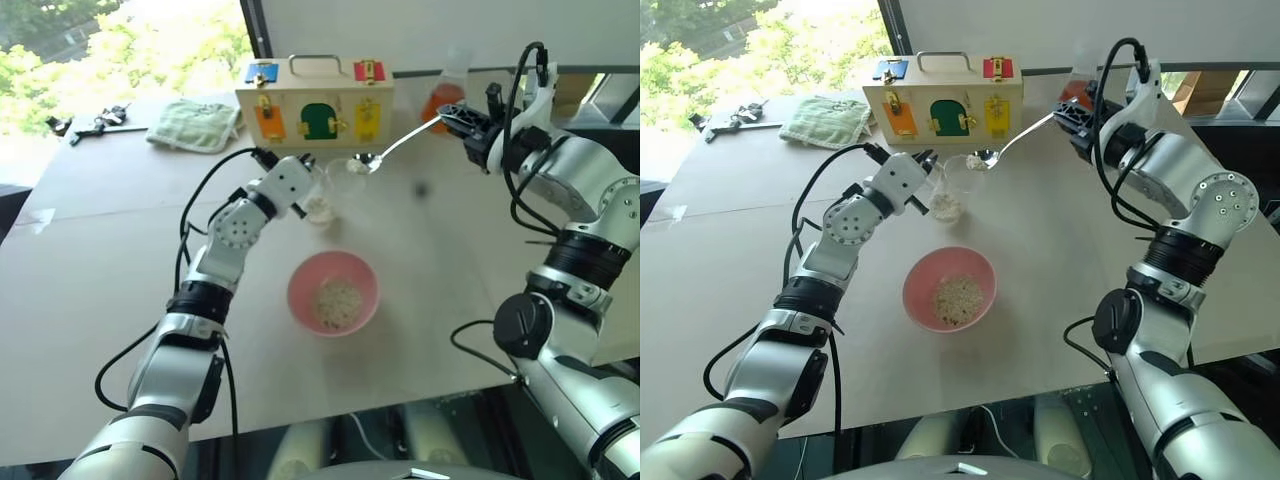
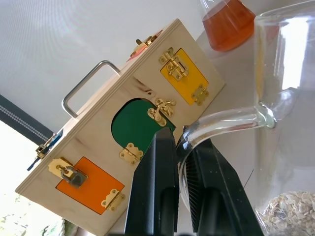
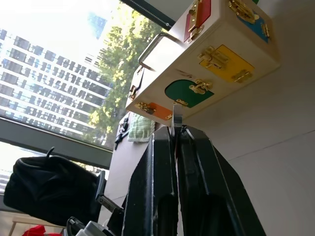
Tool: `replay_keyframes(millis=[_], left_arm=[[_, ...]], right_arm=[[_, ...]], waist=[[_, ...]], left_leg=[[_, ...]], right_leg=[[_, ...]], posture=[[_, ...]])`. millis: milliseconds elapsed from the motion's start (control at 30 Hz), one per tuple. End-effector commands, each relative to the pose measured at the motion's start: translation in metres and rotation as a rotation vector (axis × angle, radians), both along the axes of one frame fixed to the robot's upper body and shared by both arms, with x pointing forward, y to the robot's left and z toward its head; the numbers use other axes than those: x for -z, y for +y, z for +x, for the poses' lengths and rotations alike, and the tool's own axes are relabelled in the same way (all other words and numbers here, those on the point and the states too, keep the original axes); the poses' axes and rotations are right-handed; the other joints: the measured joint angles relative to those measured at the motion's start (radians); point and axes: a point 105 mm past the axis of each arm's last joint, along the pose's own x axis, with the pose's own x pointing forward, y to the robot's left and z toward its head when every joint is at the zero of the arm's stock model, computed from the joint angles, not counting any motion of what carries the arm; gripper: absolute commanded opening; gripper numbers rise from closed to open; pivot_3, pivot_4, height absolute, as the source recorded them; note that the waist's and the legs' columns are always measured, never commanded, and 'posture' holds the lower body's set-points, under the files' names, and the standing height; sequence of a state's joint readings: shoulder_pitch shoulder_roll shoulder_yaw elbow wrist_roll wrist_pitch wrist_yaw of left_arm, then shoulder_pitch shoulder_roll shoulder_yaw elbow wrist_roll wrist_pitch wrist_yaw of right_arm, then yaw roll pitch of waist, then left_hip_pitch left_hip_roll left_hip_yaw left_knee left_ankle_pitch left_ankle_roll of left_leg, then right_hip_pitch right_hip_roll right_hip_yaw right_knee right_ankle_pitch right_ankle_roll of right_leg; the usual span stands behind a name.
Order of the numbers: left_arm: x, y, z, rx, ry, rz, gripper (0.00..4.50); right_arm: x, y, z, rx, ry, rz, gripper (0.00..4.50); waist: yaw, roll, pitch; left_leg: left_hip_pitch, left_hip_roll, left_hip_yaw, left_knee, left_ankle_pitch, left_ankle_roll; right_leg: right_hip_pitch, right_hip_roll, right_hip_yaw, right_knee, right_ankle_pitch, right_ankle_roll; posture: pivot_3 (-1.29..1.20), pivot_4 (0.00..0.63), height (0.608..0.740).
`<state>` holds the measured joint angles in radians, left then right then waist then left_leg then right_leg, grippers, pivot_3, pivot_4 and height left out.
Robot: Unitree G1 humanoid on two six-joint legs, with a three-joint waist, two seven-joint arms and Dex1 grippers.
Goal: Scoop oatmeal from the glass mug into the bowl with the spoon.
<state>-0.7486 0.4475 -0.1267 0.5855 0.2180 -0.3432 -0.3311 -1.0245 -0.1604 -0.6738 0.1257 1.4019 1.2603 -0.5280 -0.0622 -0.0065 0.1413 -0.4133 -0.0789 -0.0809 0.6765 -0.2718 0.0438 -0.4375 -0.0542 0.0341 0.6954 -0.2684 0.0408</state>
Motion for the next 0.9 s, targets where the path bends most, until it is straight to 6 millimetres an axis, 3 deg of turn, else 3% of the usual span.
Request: replay_keyframes(millis=[33, 333, 500, 700, 900], left_arm=[[0.002, 0.010, 0.003, -0.030, 0.009, 0.014, 0.09], [0.005, 0.023, 0.005, -0.065, 0.025, 0.002, 0.09], [0.007, 0.035, 0.006, -0.096, 0.035, -0.004, 0.09], [0.008, 0.040, 0.006, -0.108, 0.040, 0.009, 0.09], [0.009, 0.041, 0.005, -0.104, 0.041, 0.024, 0.09]], right_arm=[[-0.017, 0.006, -0.018, -0.061, -0.093, 0.050, 0.00], [-0.002, 0.010, -0.046, -0.164, -0.085, 0.060, 0.00], [0.025, 0.016, -0.066, -0.237, -0.056, 0.006, 0.00], [0.044, 0.041, -0.081, -0.306, -0.035, -0.139, 0.00], [0.047, 0.046, -0.084, -0.312, -0.171, -0.431, 0.00]], waist=[[-0.001, 0.000, 0.000], [-0.007, 0.000, -0.001], [-0.010, 0.000, -0.001], [-0.010, 0.000, -0.002], [-0.006, -0.001, -0.002]], left_leg=[[0.000, 0.000, 0.000, 0.000, 0.000, 0.000], [0.000, 0.000, 0.000, 0.000, 0.000, 0.000], [0.001, 0.002, 0.003, 0.001, 0.000, 0.001], [0.001, 0.002, 0.004, 0.001, 0.000, 0.001], [0.001, 0.002, 0.003, 0.003, -0.001, 0.002]], right_leg=[[0.000, 0.000, 0.000, 0.000, 0.000, 0.000], [0.000, 0.000, 0.000, 0.000, 0.000, 0.000], [0.000, 0.001, 0.003, 0.001, 0.000, 0.000], [0.001, 0.002, 0.004, 0.001, 0.000, 0.000], [0.001, 0.002, 0.003, 0.000, 0.000, 0.000]], posture=[[0.00, 0.150, 0.740], [0.00, 0.150, 0.740], [0.00, 0.150, 0.740], [0.00, 0.150, 0.740], [0.00, 0.150, 0.740]])
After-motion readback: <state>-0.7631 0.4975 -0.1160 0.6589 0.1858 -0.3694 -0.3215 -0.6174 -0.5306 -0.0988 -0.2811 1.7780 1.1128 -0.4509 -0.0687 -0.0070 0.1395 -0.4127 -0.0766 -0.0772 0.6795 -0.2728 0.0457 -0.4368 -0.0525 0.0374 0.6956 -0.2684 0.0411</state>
